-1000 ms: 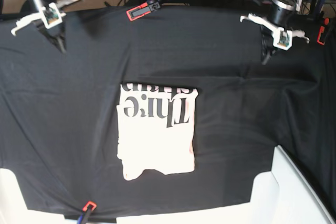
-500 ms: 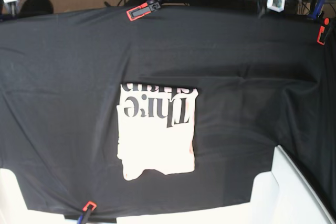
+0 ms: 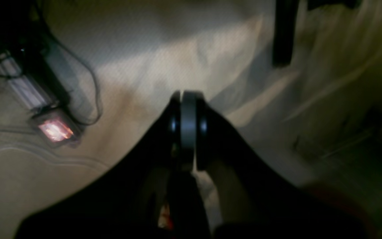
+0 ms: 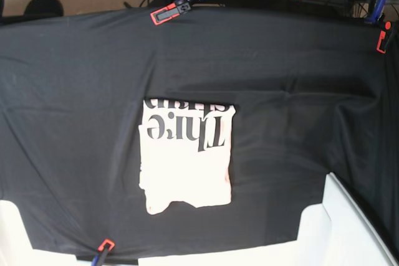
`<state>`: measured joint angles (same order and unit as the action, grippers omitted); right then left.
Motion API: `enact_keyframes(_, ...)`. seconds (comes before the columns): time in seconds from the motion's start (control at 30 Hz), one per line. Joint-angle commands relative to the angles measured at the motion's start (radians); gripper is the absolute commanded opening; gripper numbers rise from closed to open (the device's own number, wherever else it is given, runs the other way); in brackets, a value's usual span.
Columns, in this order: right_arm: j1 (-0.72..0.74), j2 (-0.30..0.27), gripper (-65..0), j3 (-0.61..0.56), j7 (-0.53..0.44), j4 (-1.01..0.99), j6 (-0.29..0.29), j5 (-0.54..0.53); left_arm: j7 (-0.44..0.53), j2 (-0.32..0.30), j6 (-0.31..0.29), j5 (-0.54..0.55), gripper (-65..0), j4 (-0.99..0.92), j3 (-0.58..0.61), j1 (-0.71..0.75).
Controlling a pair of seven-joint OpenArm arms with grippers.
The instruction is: Fold the T-shirt properly
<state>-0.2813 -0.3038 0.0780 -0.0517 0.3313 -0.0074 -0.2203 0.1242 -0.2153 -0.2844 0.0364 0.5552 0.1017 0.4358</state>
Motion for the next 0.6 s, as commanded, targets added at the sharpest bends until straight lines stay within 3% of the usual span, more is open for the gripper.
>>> enact_keyframes(0.0, 0.009, -0.007, -65.0, 0.003, 0.023, -0.018, 0.016, 0.0, 0.002, -0.009, 0.003, 0.003, -65.0, -0.065, 0.007, -0.022)
enact_keyframes(0.1, 0.101, 0.024, -65.0, -0.062, 0.097, -0.094, 0.099, 0.0, -0.005, 0.006, 0.003, 0.001, -65.0, -0.275, 0.022, -0.157)
enact_keyframes(0.23, 0.192, 0.068, -64.9, -0.252, 0.132, -0.242, 0.165, -0.001, -0.143, 0.038, 0.003, -0.005, -65.0, -0.472, 0.022, -0.317)
enact_keyframes(0.37, 0.193, 0.108, -64.9, -0.361, 0.125, -0.269, 0.169, -0.004, -0.182, 0.055, 0.003, -0.003, -65.0, -0.43, 0.022, -0.317)
enact_keyframes(0.57, 0.152, 0.111, -64.7, -0.37, -0.035, -0.269, 0.169, -0.004, -0.18, 0.081, 0.003, 0.004, -65.0, -0.403, 0.01, -0.303)
